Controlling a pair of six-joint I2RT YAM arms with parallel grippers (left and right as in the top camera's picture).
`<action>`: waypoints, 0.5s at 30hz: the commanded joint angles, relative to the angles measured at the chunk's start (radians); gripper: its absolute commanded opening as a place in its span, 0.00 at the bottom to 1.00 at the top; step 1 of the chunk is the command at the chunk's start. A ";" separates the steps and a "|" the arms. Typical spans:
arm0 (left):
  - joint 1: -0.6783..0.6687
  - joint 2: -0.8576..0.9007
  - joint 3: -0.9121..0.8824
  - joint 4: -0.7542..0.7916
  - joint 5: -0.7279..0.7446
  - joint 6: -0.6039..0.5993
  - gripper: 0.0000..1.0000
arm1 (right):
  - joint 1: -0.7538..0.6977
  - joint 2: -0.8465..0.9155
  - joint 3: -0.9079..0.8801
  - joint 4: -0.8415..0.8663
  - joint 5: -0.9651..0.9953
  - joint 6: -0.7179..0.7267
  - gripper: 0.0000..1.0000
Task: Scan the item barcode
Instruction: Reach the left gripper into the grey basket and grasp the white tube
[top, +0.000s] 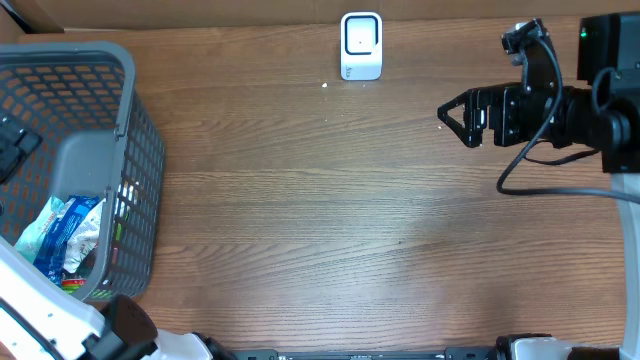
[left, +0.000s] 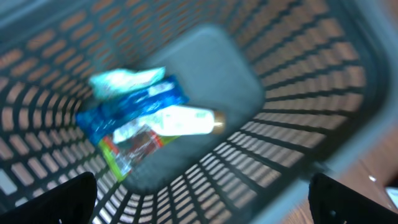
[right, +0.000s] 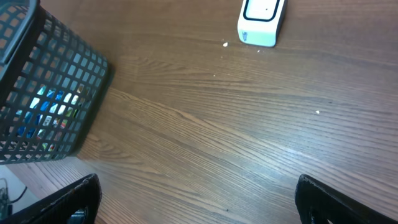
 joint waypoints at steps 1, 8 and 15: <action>0.022 0.050 -0.095 0.007 -0.082 -0.137 1.00 | 0.008 0.018 0.027 0.002 -0.010 0.003 1.00; 0.022 0.058 -0.360 0.156 -0.111 -0.246 0.89 | 0.009 0.026 0.027 0.002 -0.009 0.003 1.00; 0.017 0.058 -0.613 0.285 -0.109 -0.365 0.82 | 0.009 0.026 0.027 -0.001 -0.009 0.003 1.00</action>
